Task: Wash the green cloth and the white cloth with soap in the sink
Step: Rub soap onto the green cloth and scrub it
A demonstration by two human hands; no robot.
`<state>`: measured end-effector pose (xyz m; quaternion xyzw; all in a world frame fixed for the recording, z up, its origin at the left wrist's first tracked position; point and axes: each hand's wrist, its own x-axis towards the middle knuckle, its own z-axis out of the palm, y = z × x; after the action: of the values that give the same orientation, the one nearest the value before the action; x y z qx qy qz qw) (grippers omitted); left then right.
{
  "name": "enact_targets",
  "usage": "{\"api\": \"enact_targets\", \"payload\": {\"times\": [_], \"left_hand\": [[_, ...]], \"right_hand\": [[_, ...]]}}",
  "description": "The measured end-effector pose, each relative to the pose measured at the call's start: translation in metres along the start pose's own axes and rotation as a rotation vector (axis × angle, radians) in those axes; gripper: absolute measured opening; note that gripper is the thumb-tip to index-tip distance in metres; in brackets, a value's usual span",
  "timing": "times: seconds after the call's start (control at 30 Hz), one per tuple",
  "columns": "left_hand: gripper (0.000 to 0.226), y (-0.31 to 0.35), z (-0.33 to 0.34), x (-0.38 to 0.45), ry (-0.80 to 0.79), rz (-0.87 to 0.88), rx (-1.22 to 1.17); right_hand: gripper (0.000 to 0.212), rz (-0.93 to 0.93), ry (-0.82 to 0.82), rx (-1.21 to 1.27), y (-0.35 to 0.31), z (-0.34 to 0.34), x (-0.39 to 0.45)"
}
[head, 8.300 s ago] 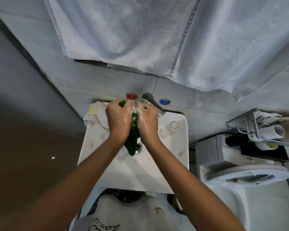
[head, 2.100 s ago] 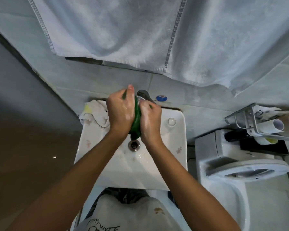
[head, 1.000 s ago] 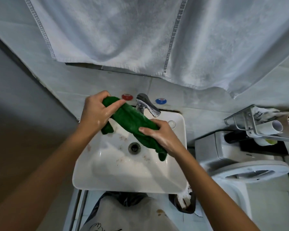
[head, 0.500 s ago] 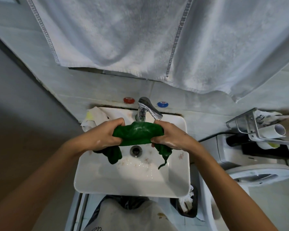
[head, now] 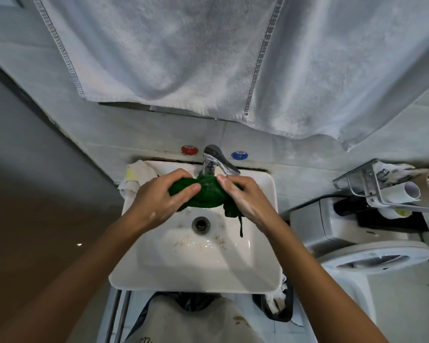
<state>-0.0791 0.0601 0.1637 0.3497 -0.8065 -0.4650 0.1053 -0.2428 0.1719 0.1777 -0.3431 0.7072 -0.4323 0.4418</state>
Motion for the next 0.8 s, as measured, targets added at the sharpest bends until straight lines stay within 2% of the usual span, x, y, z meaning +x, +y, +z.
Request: {"api": "enact_targets", "payload": {"times": [0.1,0.2,0.27,0.37,0.43,0.57,0.7,0.8], "left_hand": [[0.037,0.013,0.017,0.005,0.181,-0.062,-0.295],[0.027,0.036,0.045,-0.002,0.299,-0.013,-0.404],[0.030,0.044,0.053,0.001,0.417,0.022,-0.377],[0.041,0.039,0.037,0.033,0.680,-0.130,-0.436],[0.044,0.035,0.033,0.039,0.686,-0.124,-0.476],[0.043,0.052,0.067,0.004,0.564,0.030,-0.423],[0.047,0.042,0.046,0.040,0.660,-0.142,-0.500],[0.044,0.039,0.052,0.033,0.657,-0.110,-0.485]], "right_hand": [[0.033,0.070,0.222,0.179,0.000,0.017,0.008],[0.029,0.142,0.364,0.377,-0.003,0.034,0.025],[0.032,0.131,0.386,0.436,-0.008,0.044,0.029],[0.038,0.055,0.281,0.372,-0.013,0.058,0.012],[0.042,0.000,0.265,0.318,-0.016,0.061,0.006],[0.041,0.078,0.489,0.440,-0.014,0.044,0.036],[0.040,0.032,0.414,0.362,-0.010,0.061,0.016],[0.042,0.010,0.389,0.337,-0.010,0.055,0.016]]}}
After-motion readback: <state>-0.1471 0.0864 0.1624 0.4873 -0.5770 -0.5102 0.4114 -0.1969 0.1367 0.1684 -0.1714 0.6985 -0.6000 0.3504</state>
